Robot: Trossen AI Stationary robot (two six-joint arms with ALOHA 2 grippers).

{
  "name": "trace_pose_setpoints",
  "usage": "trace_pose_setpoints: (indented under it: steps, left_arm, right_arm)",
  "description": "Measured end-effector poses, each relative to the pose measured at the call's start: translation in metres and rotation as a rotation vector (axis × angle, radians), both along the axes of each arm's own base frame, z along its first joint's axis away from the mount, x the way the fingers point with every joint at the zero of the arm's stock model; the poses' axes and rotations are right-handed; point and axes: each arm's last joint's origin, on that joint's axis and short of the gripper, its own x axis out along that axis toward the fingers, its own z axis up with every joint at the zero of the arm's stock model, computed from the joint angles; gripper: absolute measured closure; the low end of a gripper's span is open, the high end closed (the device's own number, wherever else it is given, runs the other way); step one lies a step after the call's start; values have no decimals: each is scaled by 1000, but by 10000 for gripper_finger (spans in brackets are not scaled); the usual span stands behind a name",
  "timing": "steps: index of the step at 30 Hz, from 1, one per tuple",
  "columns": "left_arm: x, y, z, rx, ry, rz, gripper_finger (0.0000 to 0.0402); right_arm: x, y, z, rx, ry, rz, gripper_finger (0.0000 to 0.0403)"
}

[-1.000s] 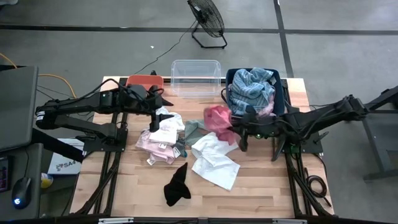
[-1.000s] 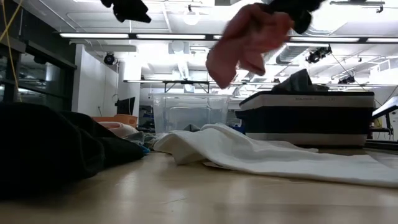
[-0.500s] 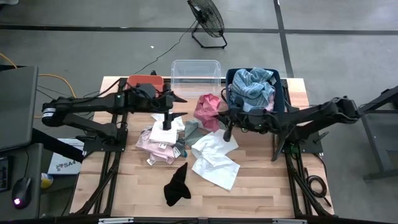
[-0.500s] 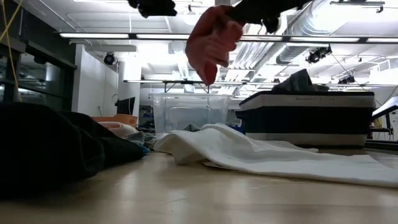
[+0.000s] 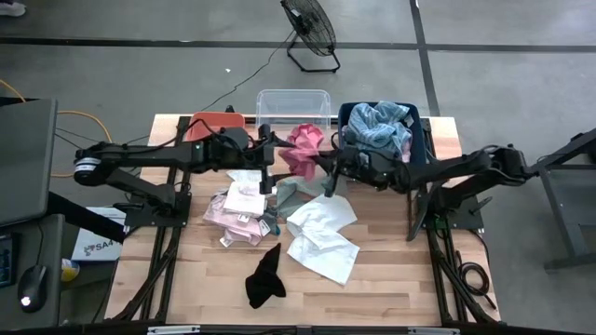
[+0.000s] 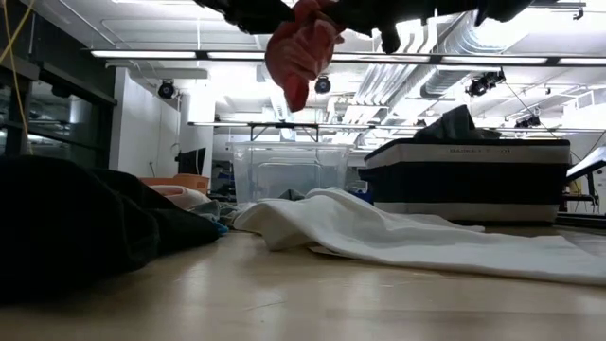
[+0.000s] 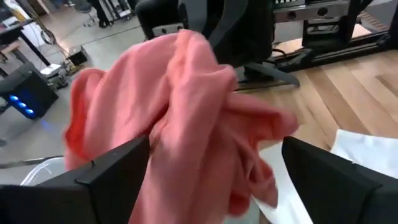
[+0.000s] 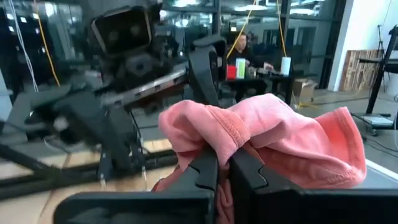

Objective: Pick & Place Cloths
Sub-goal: Put the pink underwear into the transparent bin

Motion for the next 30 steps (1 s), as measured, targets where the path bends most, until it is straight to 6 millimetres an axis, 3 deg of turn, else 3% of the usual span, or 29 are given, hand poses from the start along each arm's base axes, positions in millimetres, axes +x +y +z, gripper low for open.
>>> trace_pose_setpoints:
  steps: [12,16,21,28,30]
  left_arm:
    - [13,4,-6,43,-18,69,32]
    - [14,4,-7,39,-18,71,61]
    - [14,4,-7,34,-17,72,157]
    - [13,4,-11,34,21,71,374]
    - [13,4,-11,35,28,73,385]
  right_arm:
    - [12,-2,-3,-16,-110,134,398]
    - [12,-1,-2,-20,-124,146,398]
    - [12,-1,-2,-25,-123,159,398]
    - [12,-2,-3,-17,-110,131,385]
    - [12,-2,-5,-12,-96,106,374]
